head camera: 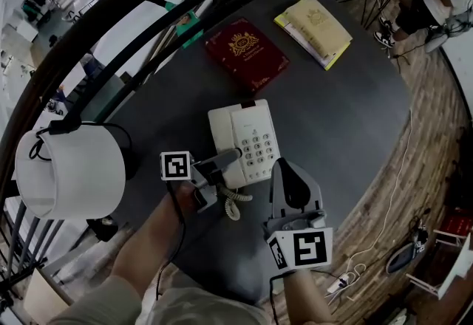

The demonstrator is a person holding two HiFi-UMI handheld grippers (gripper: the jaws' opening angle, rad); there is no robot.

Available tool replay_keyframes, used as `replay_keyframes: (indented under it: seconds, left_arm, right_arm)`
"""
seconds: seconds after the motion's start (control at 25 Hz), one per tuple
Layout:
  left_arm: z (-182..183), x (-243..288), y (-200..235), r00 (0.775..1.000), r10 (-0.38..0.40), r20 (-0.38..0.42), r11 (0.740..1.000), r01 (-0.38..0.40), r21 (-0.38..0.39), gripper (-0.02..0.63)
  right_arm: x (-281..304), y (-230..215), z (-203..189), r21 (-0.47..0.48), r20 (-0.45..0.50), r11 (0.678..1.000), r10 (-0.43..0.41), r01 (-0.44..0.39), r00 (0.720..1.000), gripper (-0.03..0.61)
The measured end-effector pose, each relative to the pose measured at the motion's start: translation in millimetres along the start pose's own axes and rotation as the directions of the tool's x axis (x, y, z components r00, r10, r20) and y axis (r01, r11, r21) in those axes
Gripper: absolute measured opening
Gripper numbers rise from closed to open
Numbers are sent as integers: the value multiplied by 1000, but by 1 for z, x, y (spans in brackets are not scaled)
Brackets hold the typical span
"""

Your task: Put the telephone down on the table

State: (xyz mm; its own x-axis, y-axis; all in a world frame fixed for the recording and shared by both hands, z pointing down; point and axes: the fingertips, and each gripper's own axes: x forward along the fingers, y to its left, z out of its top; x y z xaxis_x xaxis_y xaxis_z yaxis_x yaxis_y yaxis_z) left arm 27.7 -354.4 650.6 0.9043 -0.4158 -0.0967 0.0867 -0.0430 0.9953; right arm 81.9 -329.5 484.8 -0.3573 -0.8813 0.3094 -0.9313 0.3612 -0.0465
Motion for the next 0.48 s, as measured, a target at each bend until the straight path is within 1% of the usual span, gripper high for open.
replay_keyframes:
  seconds: [0.16, 0.36, 0.4, 0.48]
  left_arm:
    - [0, -4, 1, 1000, 7, 20, 998, -6, -59, 422]
    - [-5, -6, 0, 1000, 20, 20, 998, -19, -57, 422]
    - [-6, -6, 1, 999, 28, 18, 998, -27, -56, 422]
    - [-7, -7, 6, 998, 69, 3, 997, -69, -45, 422]
  right_arm:
    - [0, 2, 0, 5, 0, 1000, 2, -2, 1000, 0]
    - [-4, 3, 1, 6, -2, 1000, 0, 0, 1000, 0]
    - [-5, 3, 2, 6, -2, 1000, 0, 0, 1000, 0]
    - [-7, 5, 2, 6, -1, 1000, 1, -1, 1000, 0]
